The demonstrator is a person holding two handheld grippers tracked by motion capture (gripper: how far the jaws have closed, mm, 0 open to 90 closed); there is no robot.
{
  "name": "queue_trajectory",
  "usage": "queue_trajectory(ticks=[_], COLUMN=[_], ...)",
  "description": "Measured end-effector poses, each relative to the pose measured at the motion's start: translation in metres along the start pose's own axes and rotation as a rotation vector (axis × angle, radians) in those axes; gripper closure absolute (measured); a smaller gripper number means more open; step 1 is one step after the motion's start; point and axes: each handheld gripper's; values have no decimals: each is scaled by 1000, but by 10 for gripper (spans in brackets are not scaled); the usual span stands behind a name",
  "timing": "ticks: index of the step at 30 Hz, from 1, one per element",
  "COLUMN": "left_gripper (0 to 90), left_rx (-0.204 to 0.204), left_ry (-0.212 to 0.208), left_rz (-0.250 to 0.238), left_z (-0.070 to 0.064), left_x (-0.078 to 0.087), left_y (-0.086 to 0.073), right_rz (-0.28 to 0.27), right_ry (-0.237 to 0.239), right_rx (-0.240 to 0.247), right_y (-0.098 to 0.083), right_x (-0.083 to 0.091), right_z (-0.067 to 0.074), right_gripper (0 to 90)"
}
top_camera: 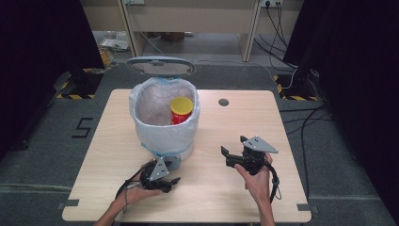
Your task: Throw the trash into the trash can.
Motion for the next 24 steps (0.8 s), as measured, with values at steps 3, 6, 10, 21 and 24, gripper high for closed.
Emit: queue_trajectory(ticks=[3,6,10,21,24], left_gripper=[308,308,308,308,308], left_rx=[0,0,0,0,-1], left_ry=[0,-1,0,0,-1], left_rz=[0,0,0,-1,-1], left_z=[0,0,0,0,0], left_x=[0,0,0,0,0], left_y=[0,0,0,0,0], right_rz=[14,39,59,138,165], right_ry=[4,4,1,-12,-6], right_rx=[-7,-13,-26,-2,-6], right_y=[-5,-13,-22,-41,-48], right_x=[-2,-4,-6,-14,-16], right_z=[0,1,2,5,6], right_gripper=[155,155,155,155,155])
Point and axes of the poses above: each handheld gripper's, and its own axes: x roughly backward along the jaws, y roughly out of its top, z roughly to its left, and after that the axes turned 13 degrees about x, right-handed
